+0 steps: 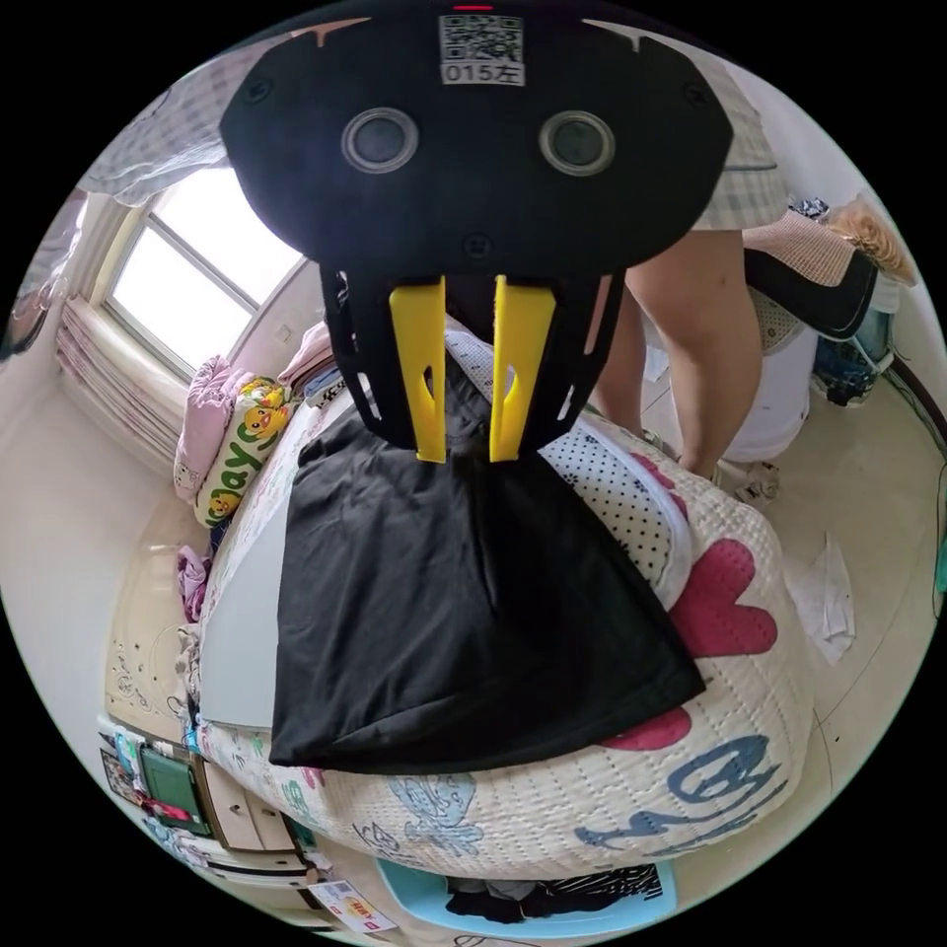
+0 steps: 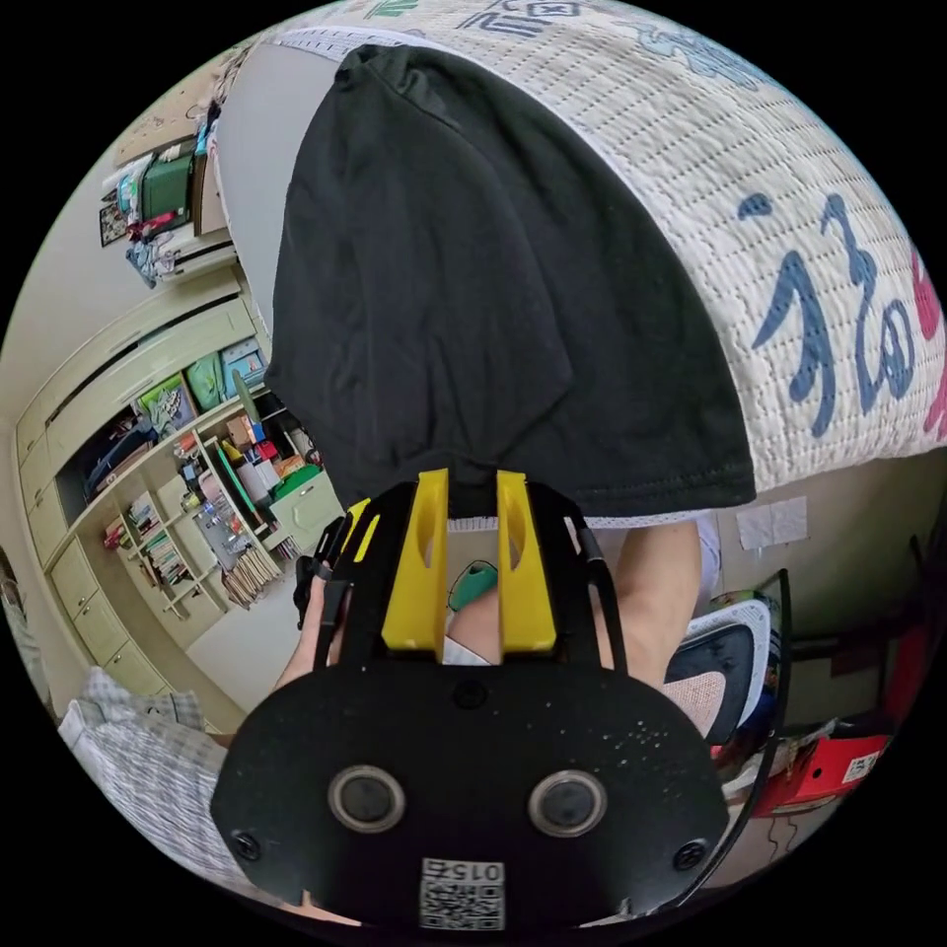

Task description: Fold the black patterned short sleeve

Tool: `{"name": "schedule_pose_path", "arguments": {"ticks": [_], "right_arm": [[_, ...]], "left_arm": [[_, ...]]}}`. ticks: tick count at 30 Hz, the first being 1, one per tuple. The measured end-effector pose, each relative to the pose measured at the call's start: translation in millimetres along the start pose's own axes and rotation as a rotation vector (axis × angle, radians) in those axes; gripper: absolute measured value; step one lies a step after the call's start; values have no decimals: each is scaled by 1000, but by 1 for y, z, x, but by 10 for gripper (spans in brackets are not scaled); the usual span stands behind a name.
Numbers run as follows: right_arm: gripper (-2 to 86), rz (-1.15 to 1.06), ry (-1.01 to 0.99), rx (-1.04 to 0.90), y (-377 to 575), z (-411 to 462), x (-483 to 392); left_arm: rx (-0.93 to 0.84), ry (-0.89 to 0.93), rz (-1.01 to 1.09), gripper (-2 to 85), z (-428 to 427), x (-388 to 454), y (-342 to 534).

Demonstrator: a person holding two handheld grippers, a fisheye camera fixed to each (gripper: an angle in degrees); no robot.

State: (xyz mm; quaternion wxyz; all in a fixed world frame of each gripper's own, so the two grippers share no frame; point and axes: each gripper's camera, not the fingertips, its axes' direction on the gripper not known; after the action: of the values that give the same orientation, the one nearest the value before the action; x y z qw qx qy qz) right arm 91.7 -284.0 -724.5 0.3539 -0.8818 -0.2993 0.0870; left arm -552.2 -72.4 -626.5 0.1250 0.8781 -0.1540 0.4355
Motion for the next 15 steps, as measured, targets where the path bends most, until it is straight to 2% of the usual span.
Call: {"name": "schedule_pose_path", "arguments": {"ticks": [6, 15], "right_arm": [[38, 2, 9, -36, 0, -25, -12], [1, -91, -220, 58, 12, -114, -56]], "left_arm": [[22, 48, 20, 14, -6, 2, 0], [48, 197, 170, -3, -38, 58, 0]]}}
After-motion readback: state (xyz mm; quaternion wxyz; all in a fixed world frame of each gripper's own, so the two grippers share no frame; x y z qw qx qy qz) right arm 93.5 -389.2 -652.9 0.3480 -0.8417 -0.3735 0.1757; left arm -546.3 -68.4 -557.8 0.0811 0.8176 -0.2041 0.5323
